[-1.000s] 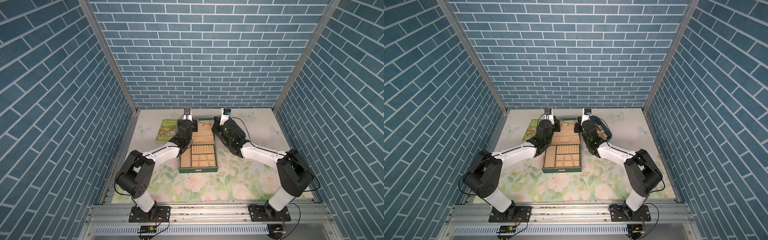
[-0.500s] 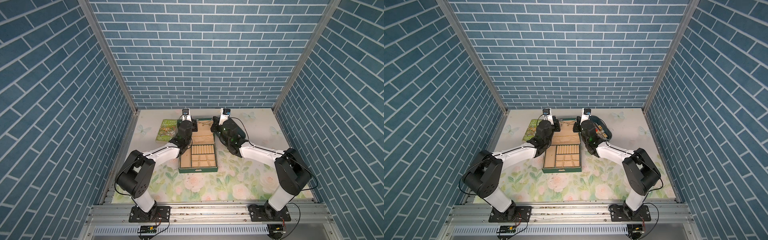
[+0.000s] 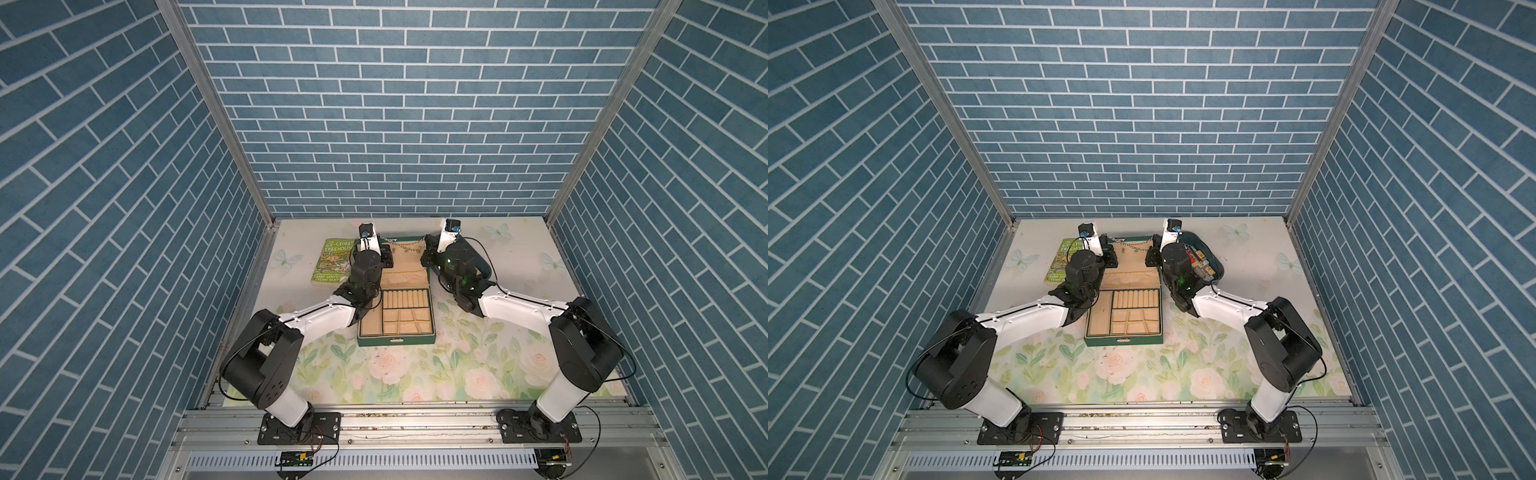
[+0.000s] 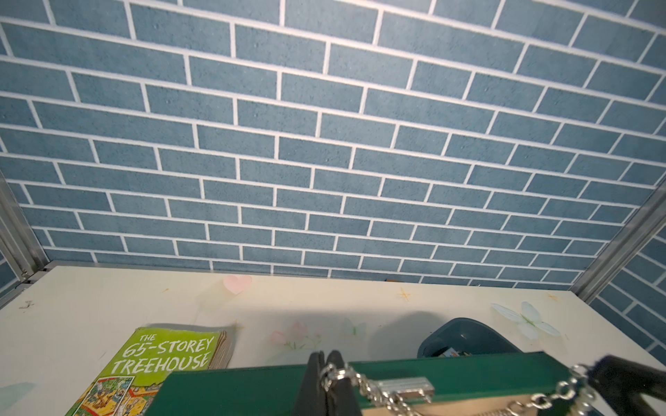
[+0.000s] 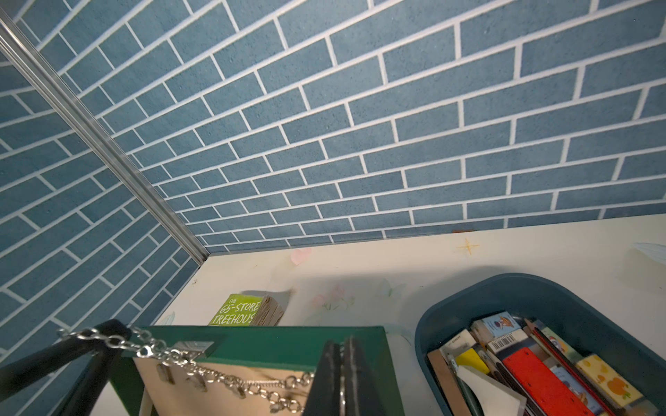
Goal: Put jewelry chain into jewelry box
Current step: Hang the necklace on the jewelry box clasp.
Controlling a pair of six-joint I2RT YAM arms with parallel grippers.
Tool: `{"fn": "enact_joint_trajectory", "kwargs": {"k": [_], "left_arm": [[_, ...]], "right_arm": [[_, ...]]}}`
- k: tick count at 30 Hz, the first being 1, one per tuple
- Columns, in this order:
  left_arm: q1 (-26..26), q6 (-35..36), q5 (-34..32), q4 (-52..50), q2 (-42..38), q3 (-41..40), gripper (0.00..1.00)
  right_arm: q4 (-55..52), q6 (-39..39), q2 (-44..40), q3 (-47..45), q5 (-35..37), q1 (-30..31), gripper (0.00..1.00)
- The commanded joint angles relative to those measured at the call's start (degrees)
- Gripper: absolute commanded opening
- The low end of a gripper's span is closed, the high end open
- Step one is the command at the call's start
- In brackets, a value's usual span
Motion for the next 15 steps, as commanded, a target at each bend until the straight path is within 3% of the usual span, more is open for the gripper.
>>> {"fn": "enact_joint_trajectory", "kwargs": {"k": [1,15], "left_arm": [[-1.06,0.7,-2.11,3.71,-1.7,-2.09,0.0],[-3.21,-1.14,-5.54,14.17,-3.06,-8.81,0.0]], "right_arm": [[1.89,1.58,-2.13,-1.03,0.27,0.69,0.0],[2.78,1.36,-3.73,-2.63,0.88,1.13,0.0]]}}
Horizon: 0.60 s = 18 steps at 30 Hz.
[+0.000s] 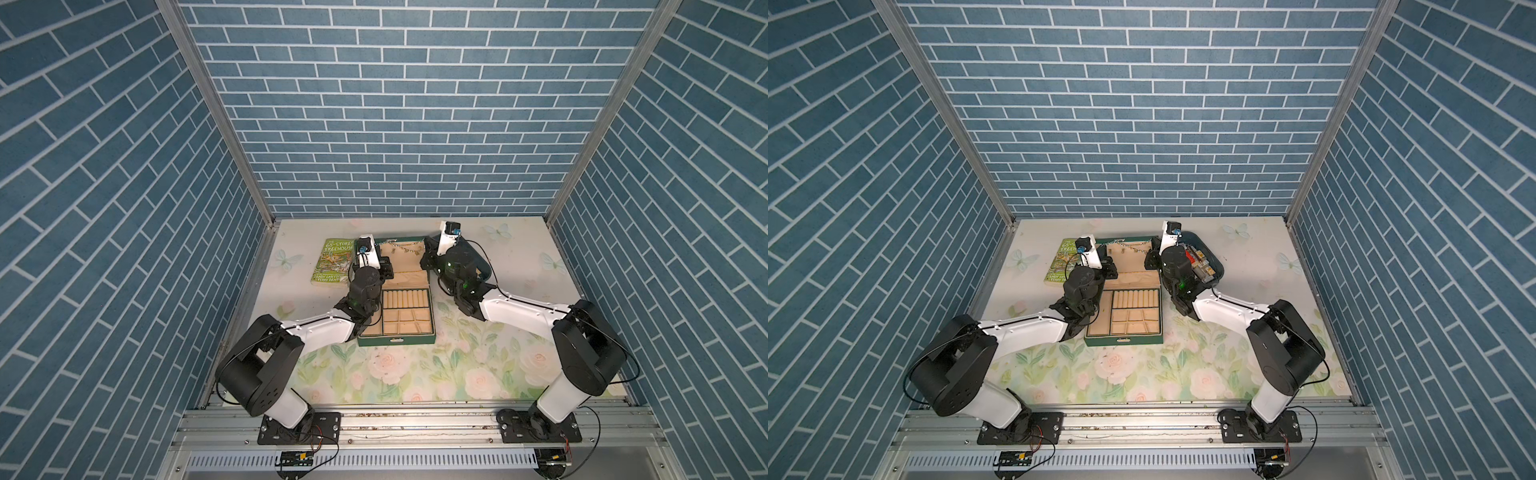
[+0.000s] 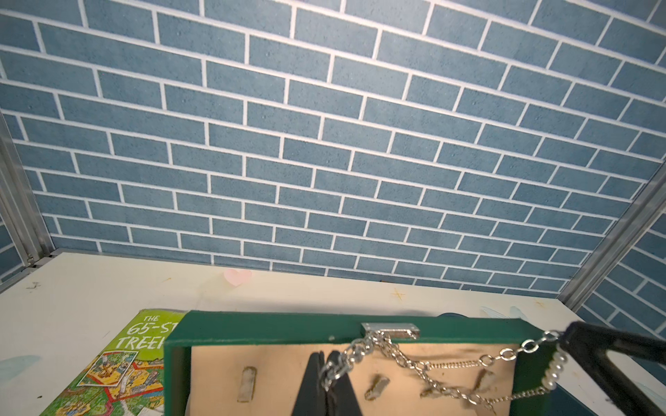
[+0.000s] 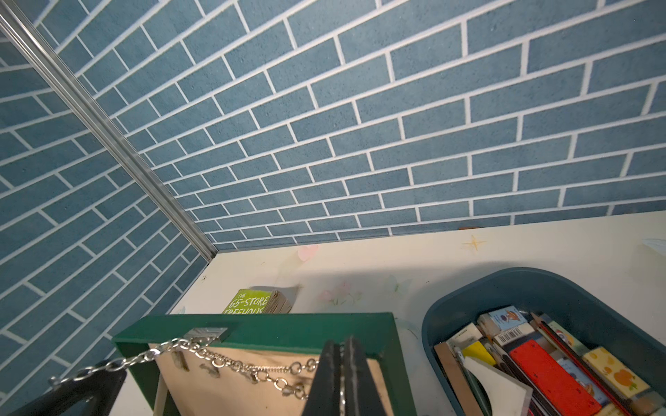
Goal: Put jewelry chain into jewelry box
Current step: Hang the necklace on the jewelry box clasp.
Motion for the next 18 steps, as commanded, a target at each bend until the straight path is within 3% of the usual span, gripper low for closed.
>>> {"fn": "enact_joint_trajectory", "kwargs": {"k": [1,6,7,10,12,18], "left_arm": [[-0.36,-0.1,-1.86,4.26,-1.93,-0.55,0.0],[0.92,-2.46,-1.98,1.12,-3.77,-0.42,0.0],[1.72,-4.17,-0.71,-0.8,-4.38,0.18,0.04],[4.11,-9.97,3.03,-10.53,-5.75,4.47,0.53],[5.29,-13.1,6.74,-17.95,-6.19,8.21,0.69],[7.42,-20.46,14.0,-32.52,-5.85,16.11,0.73]], "right_arm": [[1.89,1.07,-2.25,-0.85,0.72,0.18,0.0],[1.64,0.84,-2.1,-0.65,0.49,0.11,0.0],[1.62,0.81,-2.04,-0.61,0.42,0.21,0.0],[1.53,0.8,-1.92,-0.46,0.12,0.16,0.0],[1.5,0.73,-2.02,-0.5,0.08,0.17,0.0],[1.26,0.58,-2.4,-0.73,0.1,0.17,0.0]]}}
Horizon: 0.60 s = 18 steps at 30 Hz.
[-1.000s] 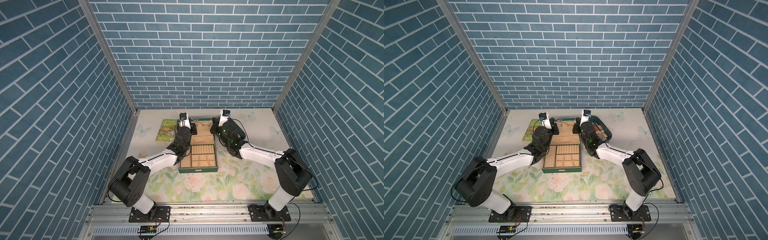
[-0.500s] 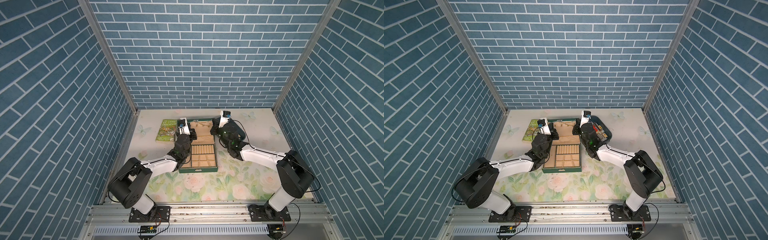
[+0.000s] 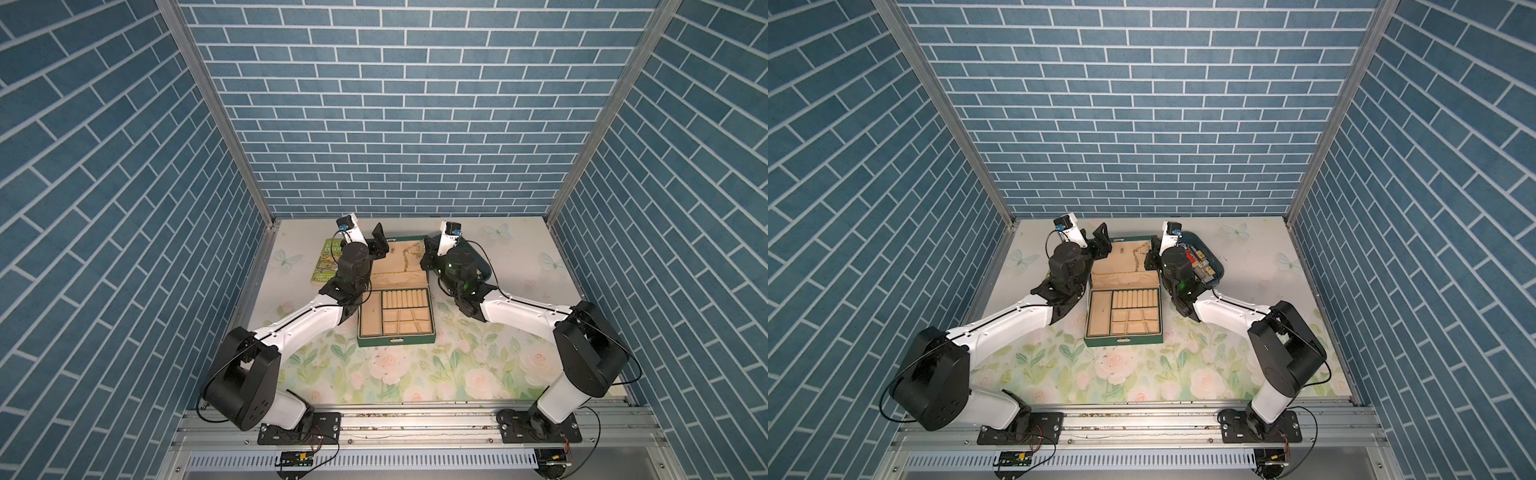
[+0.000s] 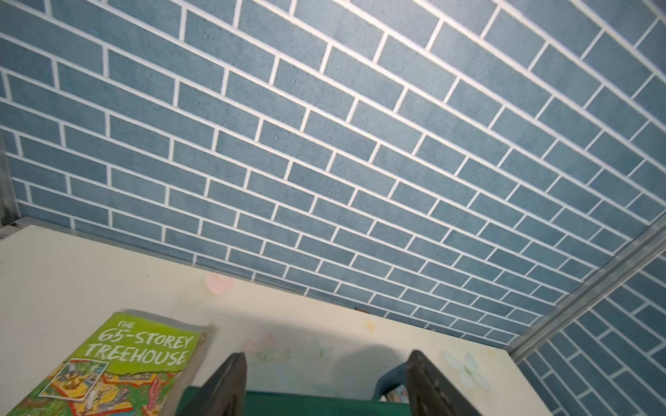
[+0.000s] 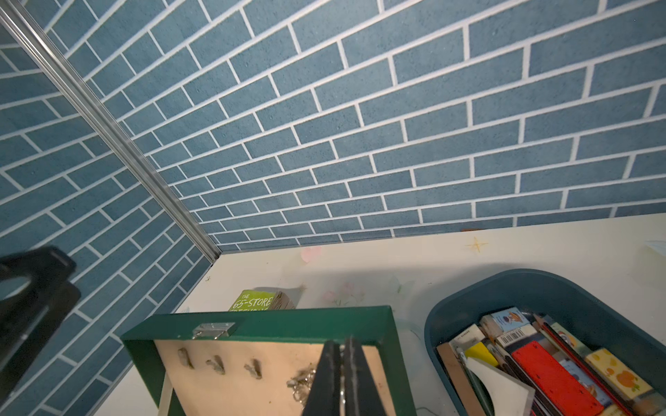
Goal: Put jewelry chain into jewelry box
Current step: Hang the necklace on the jewelry box clasp.
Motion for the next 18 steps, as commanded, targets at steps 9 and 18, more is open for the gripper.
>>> {"fn": "enact_joint_trajectory", "kwargs": {"k": [9,18], "left_arm": [[1.25,-8.14,9.62,-17.69,-0.06,4.35,0.71],[1.21,-10.71,13.41,-14.06,-0.85,-2.26,0.65]], "right_arm": [[0.35,0.41,-2.72,-0.5,-0.18,0.09,0.0],[-0.44,-0.27,-2.95,-0.81,0.24,0.09,0.0]]}}
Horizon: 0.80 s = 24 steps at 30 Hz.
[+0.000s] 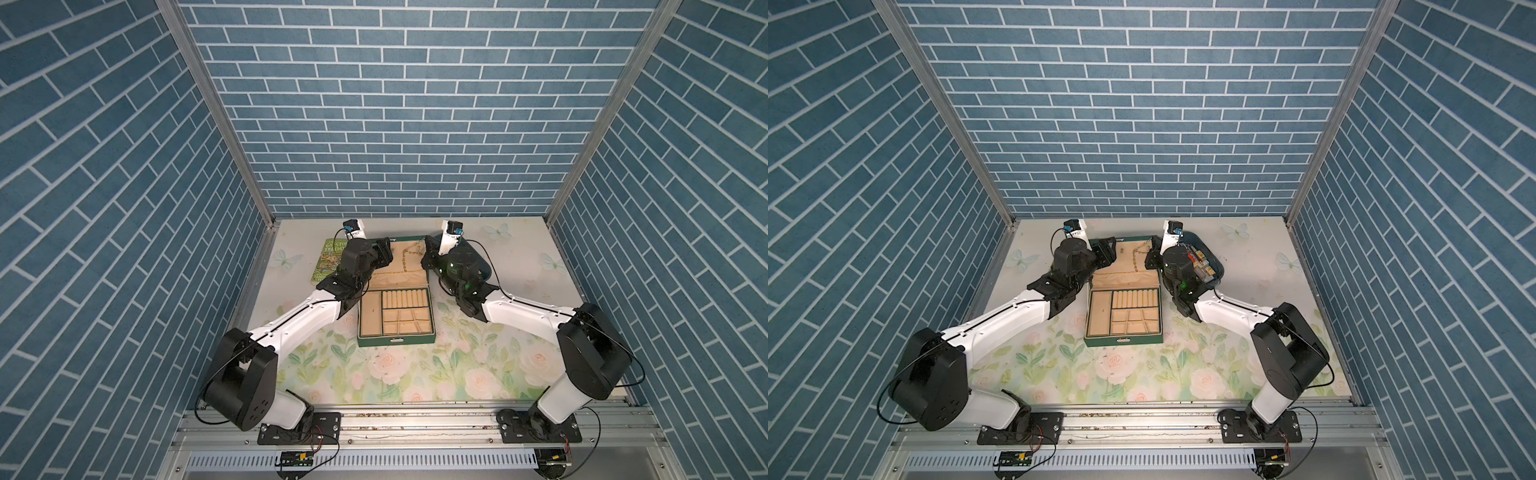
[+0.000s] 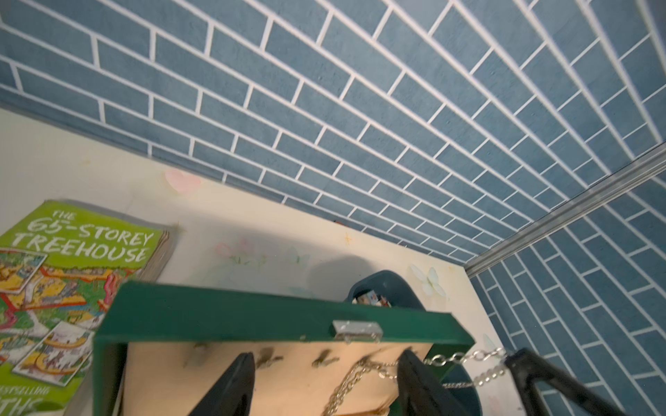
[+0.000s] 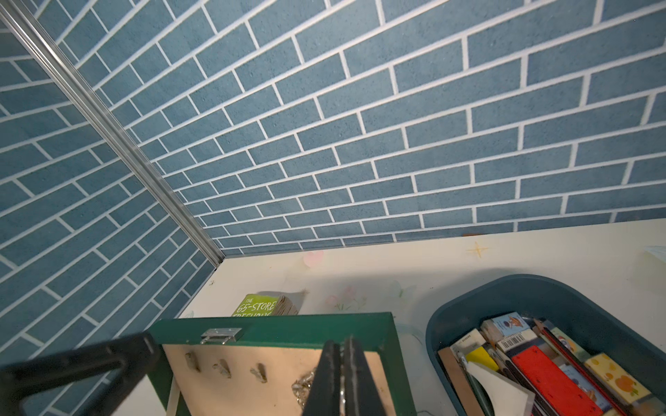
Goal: Put jewelry chain into jewelry box
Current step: Hang the necklace on the jewelry box clasp.
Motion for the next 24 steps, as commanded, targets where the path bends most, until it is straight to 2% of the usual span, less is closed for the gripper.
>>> {"fn": "enact_joint_trajectory", "kwargs": {"k": [1,24], "left_arm": [[0.34,-1.35,1.75,1.07,-0.93,-2.43,0.65],[-0.19,-1.18,3.42,3.42,1.34,-4.7,0.62]], "right_arm": [[-0.28,-0.02,-1.88,-0.8,0.23,0.09,0.0],[-2.38,3.94,1.83,-1.93,-3.83,0.09,0.0]]}}
